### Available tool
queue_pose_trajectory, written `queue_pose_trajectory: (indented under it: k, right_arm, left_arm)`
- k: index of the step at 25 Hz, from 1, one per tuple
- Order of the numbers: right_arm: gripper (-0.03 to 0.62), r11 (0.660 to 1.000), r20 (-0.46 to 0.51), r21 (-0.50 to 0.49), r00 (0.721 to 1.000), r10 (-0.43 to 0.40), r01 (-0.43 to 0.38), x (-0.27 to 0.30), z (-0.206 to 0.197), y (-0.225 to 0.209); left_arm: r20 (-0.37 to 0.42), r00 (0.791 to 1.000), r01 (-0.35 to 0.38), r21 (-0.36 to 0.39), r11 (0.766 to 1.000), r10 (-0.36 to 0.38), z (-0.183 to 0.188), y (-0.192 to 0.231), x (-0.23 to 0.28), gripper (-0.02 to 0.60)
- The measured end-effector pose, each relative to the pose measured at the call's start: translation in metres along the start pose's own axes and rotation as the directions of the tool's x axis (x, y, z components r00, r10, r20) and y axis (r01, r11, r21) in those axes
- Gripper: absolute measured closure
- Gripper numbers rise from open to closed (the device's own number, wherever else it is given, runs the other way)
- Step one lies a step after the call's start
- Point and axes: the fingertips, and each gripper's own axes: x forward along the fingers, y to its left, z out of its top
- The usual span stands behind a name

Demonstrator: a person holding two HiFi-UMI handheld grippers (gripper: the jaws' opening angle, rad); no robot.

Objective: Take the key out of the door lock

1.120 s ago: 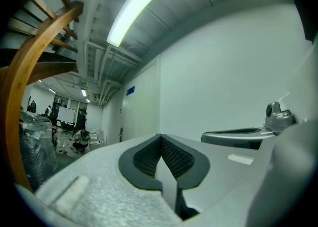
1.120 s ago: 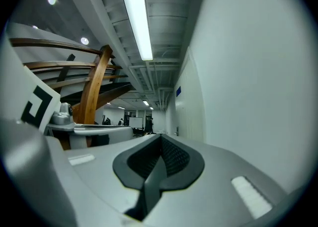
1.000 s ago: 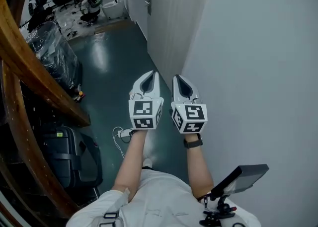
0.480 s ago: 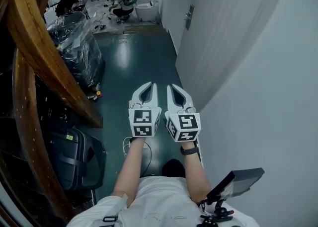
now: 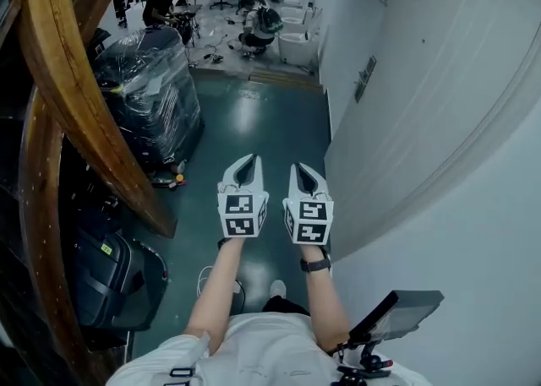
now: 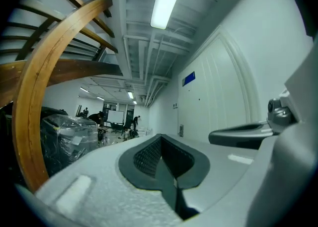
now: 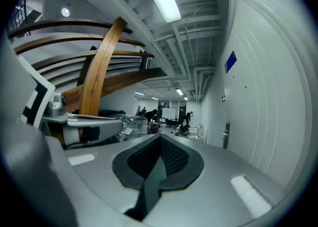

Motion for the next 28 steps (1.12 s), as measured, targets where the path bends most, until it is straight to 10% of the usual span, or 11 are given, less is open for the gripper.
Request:
queue_pose_trajectory:
  k: [9,15,20,28]
  right_arm:
    - [0.595,0.97,0.093,0.022,0.967,0.239,-0.242,0.106,0.01,-0.046]
    - [0.595,0.952,0.18,0.076,0.943,0.28,-0.298,0.166,0.0,-0.048]
    - [0.594,0.962,0.221,0.062,0.944,0.246,-0.266,0.231,0.015,-0.065]
    - [0.594,0.981,0.23,0.06,0.959,0.168,-0.186,0.398,0.076,-0.079]
  left_arm:
    - [-0.093,0.995,-0.029,0.145,0.989,0.043,-0.028,0.015,0.103,0.584]
    - [0.028,0.994,0.102,0.149,0.983,-0.107,-0.021,0.022,0.158,0.581]
    - [0.066,0.997,0.039,0.056,0.998,-0.043,-0.031,0.078,0.226,0.581]
    - [0.247,0.951,0.184,0.032,0.982,-0.186,0.056,0.167,0.368,0.58]
